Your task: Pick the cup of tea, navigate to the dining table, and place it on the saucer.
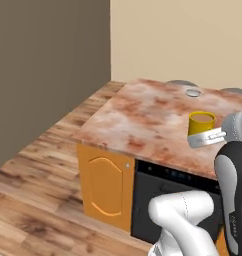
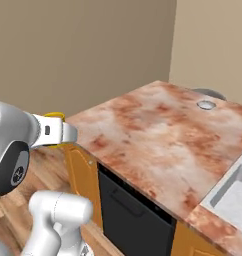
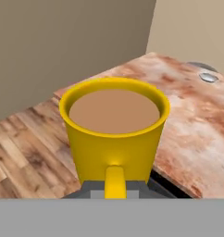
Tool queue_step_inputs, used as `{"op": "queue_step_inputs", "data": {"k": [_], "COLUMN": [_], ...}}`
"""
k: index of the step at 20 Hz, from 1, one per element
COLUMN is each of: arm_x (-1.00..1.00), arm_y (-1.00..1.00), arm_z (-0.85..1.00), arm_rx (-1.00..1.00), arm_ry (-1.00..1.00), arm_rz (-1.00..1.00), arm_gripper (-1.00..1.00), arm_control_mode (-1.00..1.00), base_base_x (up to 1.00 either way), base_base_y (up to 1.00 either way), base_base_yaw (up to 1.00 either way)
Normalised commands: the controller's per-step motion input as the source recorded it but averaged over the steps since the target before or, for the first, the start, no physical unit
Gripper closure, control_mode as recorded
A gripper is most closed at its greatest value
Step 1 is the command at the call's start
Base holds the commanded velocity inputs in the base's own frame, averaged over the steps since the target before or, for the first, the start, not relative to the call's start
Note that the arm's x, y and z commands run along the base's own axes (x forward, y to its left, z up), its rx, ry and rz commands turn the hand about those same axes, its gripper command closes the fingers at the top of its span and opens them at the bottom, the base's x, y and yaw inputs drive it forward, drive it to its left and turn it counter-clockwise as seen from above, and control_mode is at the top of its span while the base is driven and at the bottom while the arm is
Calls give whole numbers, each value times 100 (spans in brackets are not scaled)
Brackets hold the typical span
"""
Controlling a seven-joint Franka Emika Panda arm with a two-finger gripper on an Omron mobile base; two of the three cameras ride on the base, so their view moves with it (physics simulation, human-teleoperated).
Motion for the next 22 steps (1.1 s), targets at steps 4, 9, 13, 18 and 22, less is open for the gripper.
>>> {"op": "queue_step_inputs", "data": {"k": [4,9,13,18,22], "arm_x": [0,0,0,0,0], "arm_y": [0,0,0,0,0], "arm_z": [0,0,0,0,0], "arm_rx": [0,0,0,0,0], "arm_ry": [0,0,0,0,0], "arm_rz": [0,0,0,0,0], "arm_gripper": [100,100,100,100,100], "arm_control_mode": [100,100,100,100,100], "base_base_x": [40,43,48,49,47], "base_base_y": [100,100,100,100,100], "base_base_yaw": [22,15,3,0,-3]}}
